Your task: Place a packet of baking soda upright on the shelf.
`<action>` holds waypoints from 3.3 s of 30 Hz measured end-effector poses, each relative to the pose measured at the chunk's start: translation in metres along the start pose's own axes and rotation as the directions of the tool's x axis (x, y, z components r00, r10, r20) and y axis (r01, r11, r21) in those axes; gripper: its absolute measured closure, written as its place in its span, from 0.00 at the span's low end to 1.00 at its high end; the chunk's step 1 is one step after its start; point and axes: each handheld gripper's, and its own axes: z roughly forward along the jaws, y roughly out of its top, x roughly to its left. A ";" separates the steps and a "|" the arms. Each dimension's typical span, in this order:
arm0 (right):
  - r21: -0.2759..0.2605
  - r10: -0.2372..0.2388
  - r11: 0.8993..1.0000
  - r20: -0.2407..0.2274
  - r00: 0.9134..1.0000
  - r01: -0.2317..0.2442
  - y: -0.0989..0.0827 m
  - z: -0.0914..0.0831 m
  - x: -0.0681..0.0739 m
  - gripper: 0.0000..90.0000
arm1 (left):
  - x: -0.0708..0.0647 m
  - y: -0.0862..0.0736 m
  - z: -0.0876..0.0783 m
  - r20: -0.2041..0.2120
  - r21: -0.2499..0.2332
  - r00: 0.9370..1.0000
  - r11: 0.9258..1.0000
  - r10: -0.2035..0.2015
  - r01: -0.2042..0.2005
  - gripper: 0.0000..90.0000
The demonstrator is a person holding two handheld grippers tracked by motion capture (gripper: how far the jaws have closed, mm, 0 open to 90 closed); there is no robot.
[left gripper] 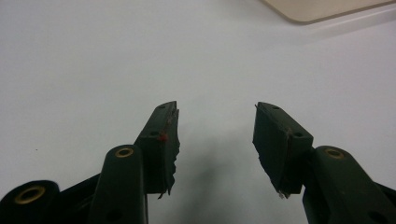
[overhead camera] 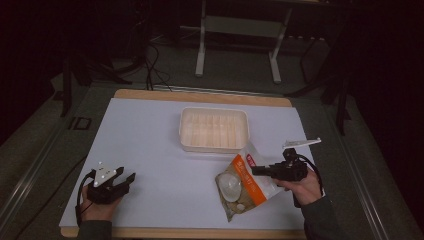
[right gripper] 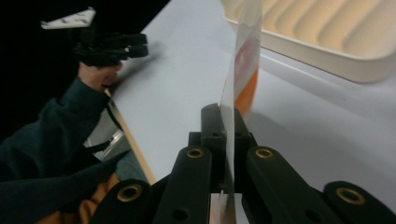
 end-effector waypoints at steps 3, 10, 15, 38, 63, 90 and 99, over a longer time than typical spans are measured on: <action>-0.004 -0.025 1.000 0.000 1.000 0.025 0.005 0.000 0.010 1.00 | -0.001 0.000 0.000 -0.004 -0.001 1.000 1.000 0.004 -0.004 0.55; -0.033 -0.060 0.998 0.040 0.997 0.062 0.015 -0.004 0.022 1.00 | -0.001 -0.001 0.000 -0.012 -0.005 1.000 1.000 -0.002 0.002 0.55; -0.056 -0.059 0.996 0.053 0.997 0.062 0.017 -0.007 0.023 1.00 | -0.001 -0.002 0.002 -0.013 0.004 1.000 1.000 -0.008 0.008 0.55; -0.121 -0.043 0.991 0.085 0.995 0.053 0.038 -0.008 0.029 1.00 | -0.009 -0.006 0.008 -0.047 0.006 0.999 1.000 0.021 -0.021 0.57; -0.197 -0.017 0.979 0.123 0.992 0.042 0.052 -0.007 0.026 1.00 | -0.003 -0.006 0.006 -0.067 0.007 0.998 1.000 -0.003 0.003 0.55; -0.263 0.008 0.964 0.186 0.982 0.041 0.077 -0.016 0.026 1.00 | -0.002 -0.007 0.007 -0.061 0.010 0.998 1.000 -0.006 0.006 0.54; -0.269 0.017 0.962 0.204 0.979 0.039 0.083 -0.017 0.023 1.00 | -0.002 -0.007 0.007 -0.059 0.010 0.998 1.000 -0.010 0.011 0.53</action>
